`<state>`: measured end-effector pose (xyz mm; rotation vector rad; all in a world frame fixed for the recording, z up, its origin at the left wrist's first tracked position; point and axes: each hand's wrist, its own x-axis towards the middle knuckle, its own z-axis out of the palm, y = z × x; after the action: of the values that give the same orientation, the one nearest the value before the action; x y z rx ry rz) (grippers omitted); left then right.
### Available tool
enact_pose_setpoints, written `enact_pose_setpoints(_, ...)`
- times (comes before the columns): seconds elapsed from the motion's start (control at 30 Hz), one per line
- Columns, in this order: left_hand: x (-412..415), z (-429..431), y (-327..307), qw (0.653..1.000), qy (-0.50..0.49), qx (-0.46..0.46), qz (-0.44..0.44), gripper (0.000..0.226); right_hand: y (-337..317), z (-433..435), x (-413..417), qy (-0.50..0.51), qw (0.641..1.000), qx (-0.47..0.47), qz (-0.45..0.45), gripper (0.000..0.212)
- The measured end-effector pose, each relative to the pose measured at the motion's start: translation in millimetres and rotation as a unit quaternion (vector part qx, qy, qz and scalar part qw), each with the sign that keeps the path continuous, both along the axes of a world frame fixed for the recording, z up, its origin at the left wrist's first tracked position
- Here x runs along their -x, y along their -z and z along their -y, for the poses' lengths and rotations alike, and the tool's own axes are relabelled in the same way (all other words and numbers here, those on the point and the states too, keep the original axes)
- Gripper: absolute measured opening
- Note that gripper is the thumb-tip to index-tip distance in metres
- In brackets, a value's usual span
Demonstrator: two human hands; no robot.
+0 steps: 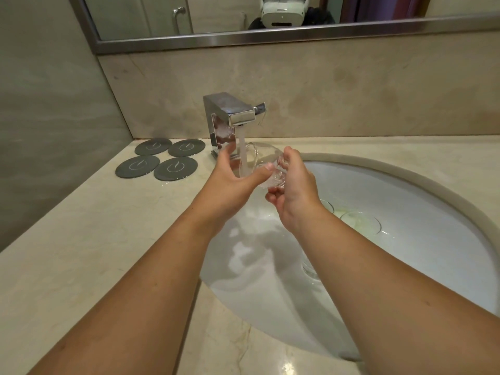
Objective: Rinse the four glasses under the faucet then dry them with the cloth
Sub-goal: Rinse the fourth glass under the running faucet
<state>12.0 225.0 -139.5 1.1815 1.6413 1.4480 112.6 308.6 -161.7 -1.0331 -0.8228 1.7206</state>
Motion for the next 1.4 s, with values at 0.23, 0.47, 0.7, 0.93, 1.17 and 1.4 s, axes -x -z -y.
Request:
enact_pose_setpoints(0.23,-4.2,4.3,-7.5,0.999,-0.041,0.013,0.004,0.106,-1.3,-1.1,0.7,0.002,1.0,-0.016,0.004,0.036)
enact_pose_setpoints(0.47,-3.3,2.1,-9.1,0.996,-0.069,-0.031,-0.041,0.089,-2.3,0.3,0.5,-0.056,0.998,0.023,0.006,0.045)
enact_pose_setpoints(0.7,-3.8,1.8,-7.2,1.0,-0.015,-0.021,-0.001,0.097,-4.8,2.5,1.5,-0.049,0.998,0.03,-0.034,0.028)
enact_pose_setpoints(0.93,-5.0,3.7,-7.5,0.999,-0.024,0.019,0.032,0.098,-3.8,1.5,0.0,-0.006,0.999,-0.036,0.025,0.023)
enact_pose_setpoints(1.17,-3.5,4.0,-9.6,0.998,-0.047,-0.046,-0.009,0.076,-2.9,2.2,1.8,-0.053,0.998,-0.004,0.014,0.047)
enact_pose_setpoints(1.4,-2.8,0.8,-5.0,0.999,-0.01,-0.047,0.007,0.088,-3.4,3.3,1.6,-0.035,0.999,0.012,-0.022,0.032)
